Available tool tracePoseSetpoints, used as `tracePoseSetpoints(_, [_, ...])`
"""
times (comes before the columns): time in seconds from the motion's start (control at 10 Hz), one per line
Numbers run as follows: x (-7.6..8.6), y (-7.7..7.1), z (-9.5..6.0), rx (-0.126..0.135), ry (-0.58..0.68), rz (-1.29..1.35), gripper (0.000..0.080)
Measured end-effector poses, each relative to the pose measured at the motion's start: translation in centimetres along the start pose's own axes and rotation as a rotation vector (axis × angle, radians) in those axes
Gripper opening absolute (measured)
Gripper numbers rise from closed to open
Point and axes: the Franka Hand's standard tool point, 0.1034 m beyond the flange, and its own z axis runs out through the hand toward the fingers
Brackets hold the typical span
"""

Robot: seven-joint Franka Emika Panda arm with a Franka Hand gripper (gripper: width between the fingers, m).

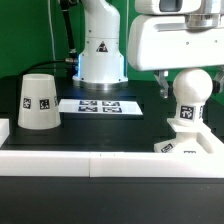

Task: Assemble lamp

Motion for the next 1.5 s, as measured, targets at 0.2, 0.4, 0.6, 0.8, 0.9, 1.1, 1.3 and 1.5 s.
tracePoseSetpoints(0.2, [0.08,-0.44,-0.1,-0.006,-0.007,-0.219,0.0699])
tracePoseSetpoints(0.4, [-0.24,-0.21,0.01,0.004,-0.032,-0.426,0.0699])
tracePoseSetpoints(0.6, [-0.14,0.17,-0.02,0.01,-0.045,-0.607,0.0699])
tracePoseSetpoints(0.8, [0.15,0.06,-0.25,-0.005,-0.042,-0.709,0.0699])
tracePoseSetpoints(0.9, [0.17,-0.07,-0.25,-0.006,-0.043,-0.716,0.0699])
tracePoseSetpoints(1.1, [0.3,0.01,-0.37,-0.016,-0.046,-0.742,0.0699])
tracePoseSetpoints(1.3, [0.27,0.08,-0.35,-0.016,-0.047,-0.731,0.0684])
tracePoseSetpoints(1.5, [0.26,0.13,-0.35,-0.016,-0.047,-0.713,0.0577])
